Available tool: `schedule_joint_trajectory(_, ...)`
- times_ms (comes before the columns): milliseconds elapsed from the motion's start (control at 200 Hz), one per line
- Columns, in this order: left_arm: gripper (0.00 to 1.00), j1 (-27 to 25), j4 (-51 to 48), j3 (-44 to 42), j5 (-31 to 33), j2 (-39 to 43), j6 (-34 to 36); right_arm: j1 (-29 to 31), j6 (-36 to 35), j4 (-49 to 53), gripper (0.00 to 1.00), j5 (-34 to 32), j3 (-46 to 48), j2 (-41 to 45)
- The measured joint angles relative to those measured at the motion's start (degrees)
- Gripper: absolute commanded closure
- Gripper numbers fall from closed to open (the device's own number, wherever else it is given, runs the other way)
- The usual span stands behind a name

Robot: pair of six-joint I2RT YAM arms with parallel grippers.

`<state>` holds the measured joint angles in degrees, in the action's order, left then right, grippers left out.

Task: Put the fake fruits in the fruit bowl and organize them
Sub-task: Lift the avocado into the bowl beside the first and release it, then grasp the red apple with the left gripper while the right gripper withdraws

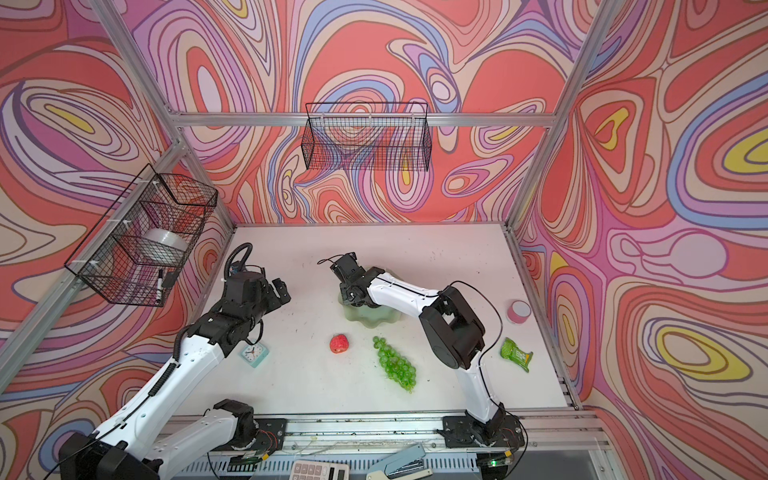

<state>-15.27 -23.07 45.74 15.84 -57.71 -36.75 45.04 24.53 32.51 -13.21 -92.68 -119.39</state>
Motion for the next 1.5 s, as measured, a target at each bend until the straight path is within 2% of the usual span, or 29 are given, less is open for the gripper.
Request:
schedule_joint_trajectory(175, 0.00, 0.00, -0.02, -0.15, -0.85, 0.37, -0.59, -0.02, 0.17, -0.04, 0.41, 0.17, 0.39, -0.66)
schedule_joint_trajectory(371, 0.01, 0.02, -0.09, -0.59, -3.06, 0.55, -1.42, -0.02, 0.24, -0.52, 0.33, 0.26, 0.44, -0.66)
schedule_joint_trajectory(671, 0.06, 0.02, -1.99, -2.43, -10.75, 3.45, -3.39, -0.02, 0.26, -1.70, 0.21, 0.57, 0.46, 0.57)
schedule_joint_trajectory(881, 0.09, -0.52, -4.24, -5.42, -16.57, 7.13, -4.96, -0.48, 0.11, -2.71, 0.14, 0.26, 1.42, 6.25)
schedule_joint_trajectory(946, 0.09, -2.49, -5.09, -5.90, -17.38, 7.32, -5.40, -1.20, -0.07, -3.72, 0.10, -0.15, 2.84, 9.94)
schedule_joint_trajectory(1087, 0.10, -10.88, -6.23, -6.01, -18.18, 5.84, -6.43, -4.22, -0.09, -7.45, 0.03, -1.14, 7.23, 19.98)
schedule_joint_trajectory(1237, 0.10, -18.58, -6.78, -6.10, -19.08, 1.36, -7.23, -8.26, 0.35, -12.07, 0.02, -1.55, 12.39, 28.65)
schedule_joint_trajectory(1362, 0.10, -23.43, -7.85, -5.84, -19.15, -3.76, -6.56, -10.38, 1.05, -14.05, 0.02, -1.88, 17.03, 31.71)
schedule_joint_trajectory(1497, 0.10, -25.55, -8.59, -3.82, -19.19, -10.05, -5.49, -11.41, 1.62, -14.25, 0.02, -1.86, 20.94, 32.37)
